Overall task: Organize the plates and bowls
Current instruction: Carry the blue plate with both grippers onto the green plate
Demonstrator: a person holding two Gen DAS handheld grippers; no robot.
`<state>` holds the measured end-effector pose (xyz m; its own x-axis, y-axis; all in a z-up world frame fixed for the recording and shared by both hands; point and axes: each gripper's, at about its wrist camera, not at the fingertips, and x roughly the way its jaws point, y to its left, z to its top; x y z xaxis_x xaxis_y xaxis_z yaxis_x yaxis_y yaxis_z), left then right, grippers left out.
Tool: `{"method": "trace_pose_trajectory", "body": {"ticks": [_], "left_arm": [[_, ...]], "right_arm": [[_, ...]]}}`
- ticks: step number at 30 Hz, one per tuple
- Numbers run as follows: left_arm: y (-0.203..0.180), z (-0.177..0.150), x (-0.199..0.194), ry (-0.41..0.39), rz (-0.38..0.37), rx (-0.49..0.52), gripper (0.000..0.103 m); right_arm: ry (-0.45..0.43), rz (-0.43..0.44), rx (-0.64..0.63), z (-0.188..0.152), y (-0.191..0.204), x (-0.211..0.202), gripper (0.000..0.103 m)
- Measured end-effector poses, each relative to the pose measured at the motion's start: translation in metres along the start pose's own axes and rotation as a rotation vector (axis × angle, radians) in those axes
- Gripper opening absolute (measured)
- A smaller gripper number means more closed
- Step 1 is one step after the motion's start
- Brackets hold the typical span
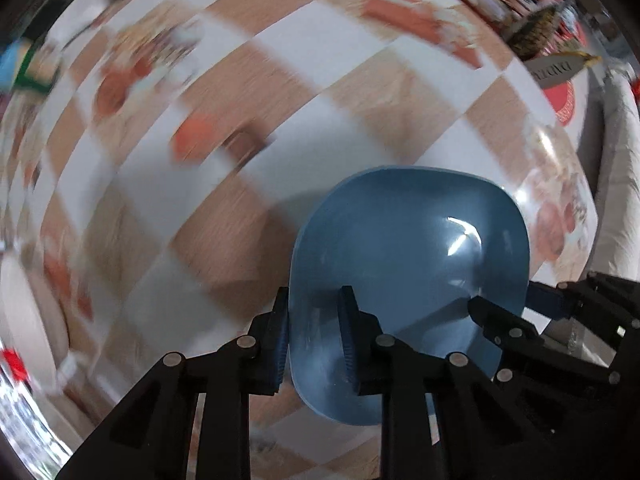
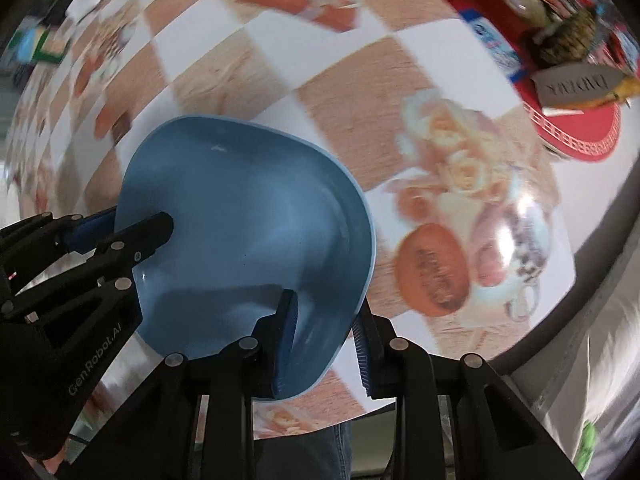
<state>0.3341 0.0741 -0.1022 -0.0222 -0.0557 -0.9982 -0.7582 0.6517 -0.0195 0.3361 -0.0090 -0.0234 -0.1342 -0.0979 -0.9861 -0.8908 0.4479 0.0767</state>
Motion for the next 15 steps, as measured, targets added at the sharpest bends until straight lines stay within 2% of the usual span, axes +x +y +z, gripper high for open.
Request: {"method": "trace_pose_trajectory", "body": {"ticks": [7, 15], "left_arm": [[0.056, -0.069, 0.006, 0.023, 0.008, -0.199, 0.025], [0.099, -0.143, 0.014, 0.072, 0.023, -0.37, 0.025]], "right_arm": [[0.012, -0.026, -0.243, -0.023, 0.071, 0.008, 0.03], [0.03, -0.026, -0.53, -0.06, 0.164, 0.02, 0.03]]}}
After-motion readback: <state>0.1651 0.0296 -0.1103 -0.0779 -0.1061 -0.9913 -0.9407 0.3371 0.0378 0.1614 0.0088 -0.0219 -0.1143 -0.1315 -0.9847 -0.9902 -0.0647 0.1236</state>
